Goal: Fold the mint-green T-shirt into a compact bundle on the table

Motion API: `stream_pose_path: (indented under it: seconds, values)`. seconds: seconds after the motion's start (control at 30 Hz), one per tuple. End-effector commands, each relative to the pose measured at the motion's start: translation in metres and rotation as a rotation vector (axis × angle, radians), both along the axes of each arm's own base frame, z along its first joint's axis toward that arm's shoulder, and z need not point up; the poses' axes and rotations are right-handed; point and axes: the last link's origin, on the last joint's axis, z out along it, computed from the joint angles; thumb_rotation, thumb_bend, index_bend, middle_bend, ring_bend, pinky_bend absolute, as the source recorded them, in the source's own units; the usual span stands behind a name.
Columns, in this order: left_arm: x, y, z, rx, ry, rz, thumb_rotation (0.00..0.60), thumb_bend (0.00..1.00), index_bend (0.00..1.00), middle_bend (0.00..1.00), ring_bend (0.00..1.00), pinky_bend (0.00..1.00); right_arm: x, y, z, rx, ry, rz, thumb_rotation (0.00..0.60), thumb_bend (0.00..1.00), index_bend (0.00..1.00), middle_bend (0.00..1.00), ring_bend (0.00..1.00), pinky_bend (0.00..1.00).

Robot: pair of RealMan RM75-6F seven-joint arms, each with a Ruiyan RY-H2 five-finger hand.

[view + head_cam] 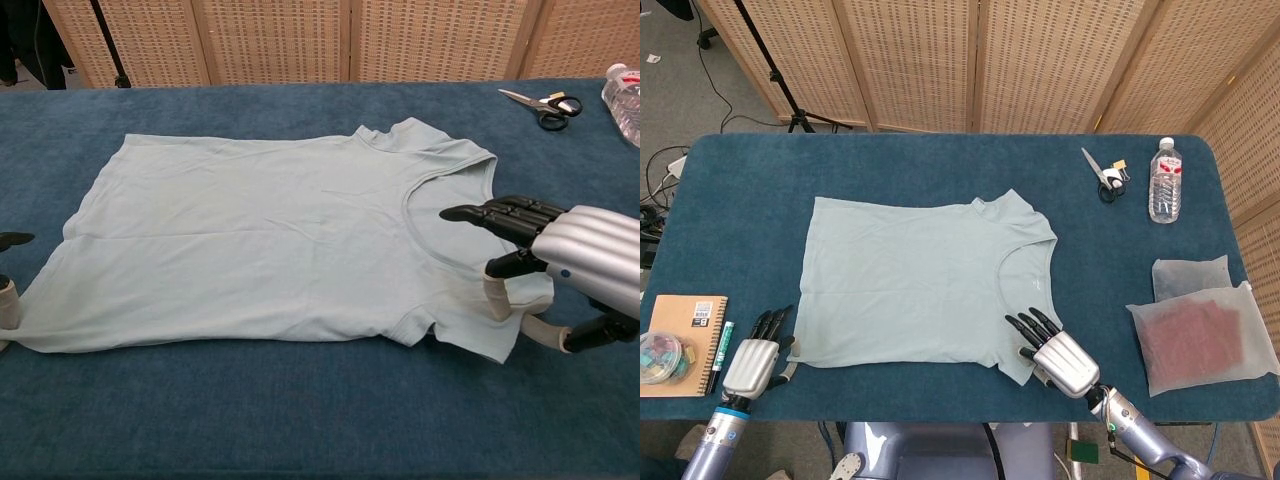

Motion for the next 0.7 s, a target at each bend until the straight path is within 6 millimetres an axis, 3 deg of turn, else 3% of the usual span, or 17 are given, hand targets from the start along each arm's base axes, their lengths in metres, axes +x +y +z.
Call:
stream_pose_path:
  seconds: [0.03, 0.23, 0.7]
  values:
    - [0.000, 0.000, 0.000, -0.001, 0.001, -0.001, 0.600, 0.43, 0.65, 0.00, 0.00, 0.00, 0.000, 0.000, 0.000, 0.000, 0.001, 0.002, 0.600, 0.77, 0.65, 0.00, 0.00, 0.00]
    - [0.001, 0.001, 0.000, 0.000, -0.006, -0.007, 0.600, 0.52, 0.72, 0.00, 0.00, 0.00, 0.001, 0.001, -0.001, 0.005, 0.001, 0.007, 0.600, 0.78, 0.65, 0.00, 0.00, 0.00]
    - [0.009, -0.007, 0.015, -0.019, -0.026, -0.088, 0.600, 0.55, 0.74, 0.00, 0.00, 0.00, 0.008, 0.010, 0.004, 0.054, -0.035, 0.062, 0.600, 0.80, 0.66, 0.01, 0.00, 0.00]
